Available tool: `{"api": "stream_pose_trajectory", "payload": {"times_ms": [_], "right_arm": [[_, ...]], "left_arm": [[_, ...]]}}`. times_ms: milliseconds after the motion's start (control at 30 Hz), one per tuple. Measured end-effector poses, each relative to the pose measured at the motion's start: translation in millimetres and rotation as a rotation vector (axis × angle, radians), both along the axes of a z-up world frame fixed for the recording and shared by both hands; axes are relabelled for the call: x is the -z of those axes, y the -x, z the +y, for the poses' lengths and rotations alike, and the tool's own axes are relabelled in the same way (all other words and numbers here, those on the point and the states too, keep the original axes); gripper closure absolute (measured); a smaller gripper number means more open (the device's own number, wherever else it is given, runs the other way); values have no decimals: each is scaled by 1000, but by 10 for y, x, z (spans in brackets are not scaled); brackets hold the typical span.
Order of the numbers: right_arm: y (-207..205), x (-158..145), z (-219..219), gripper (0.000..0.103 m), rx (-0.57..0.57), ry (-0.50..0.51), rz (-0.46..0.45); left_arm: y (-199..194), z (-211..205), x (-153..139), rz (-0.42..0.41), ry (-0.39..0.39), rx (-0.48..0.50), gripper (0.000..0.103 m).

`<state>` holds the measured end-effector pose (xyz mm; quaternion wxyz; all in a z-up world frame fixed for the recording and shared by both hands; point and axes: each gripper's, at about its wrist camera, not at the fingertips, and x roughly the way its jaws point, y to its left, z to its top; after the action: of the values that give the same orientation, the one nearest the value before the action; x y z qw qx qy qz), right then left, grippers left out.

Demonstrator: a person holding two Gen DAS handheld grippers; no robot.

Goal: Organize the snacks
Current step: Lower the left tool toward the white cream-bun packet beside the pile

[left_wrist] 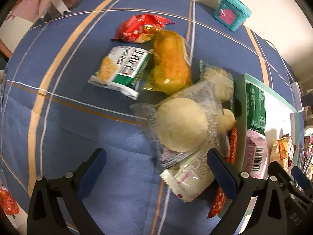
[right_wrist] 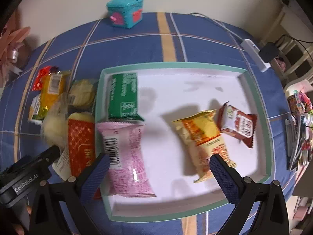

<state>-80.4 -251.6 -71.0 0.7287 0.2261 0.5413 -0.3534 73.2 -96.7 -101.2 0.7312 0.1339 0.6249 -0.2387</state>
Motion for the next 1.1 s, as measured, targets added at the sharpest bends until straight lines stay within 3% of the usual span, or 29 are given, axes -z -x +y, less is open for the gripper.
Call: {"api": "stream_pose_trajectory", "payload": {"times_ms": [133,400,667,800,933,1100], "right_arm": [[14,-20,-44,0,10,-1,-17],[16,-47,18,0,4,2,-19],[22,-62,7,0,5,3,-23],[10,-62,21,0,-1,3,-23],[-25,-58,67,0,-19,-1,-25],[-89,-34,158,0,-43,-12,-24]], "left_arm": [[60,-98,93,15,-16,25,1],[37,-208,167,66,69,-8,1],[116,-447,323,20,-14,29,1],[99,-344,349,11,-58,27,1],[24,-197,348,21,-55,11,1],[-86,-35,336,-22,-112,-28,1]]}}
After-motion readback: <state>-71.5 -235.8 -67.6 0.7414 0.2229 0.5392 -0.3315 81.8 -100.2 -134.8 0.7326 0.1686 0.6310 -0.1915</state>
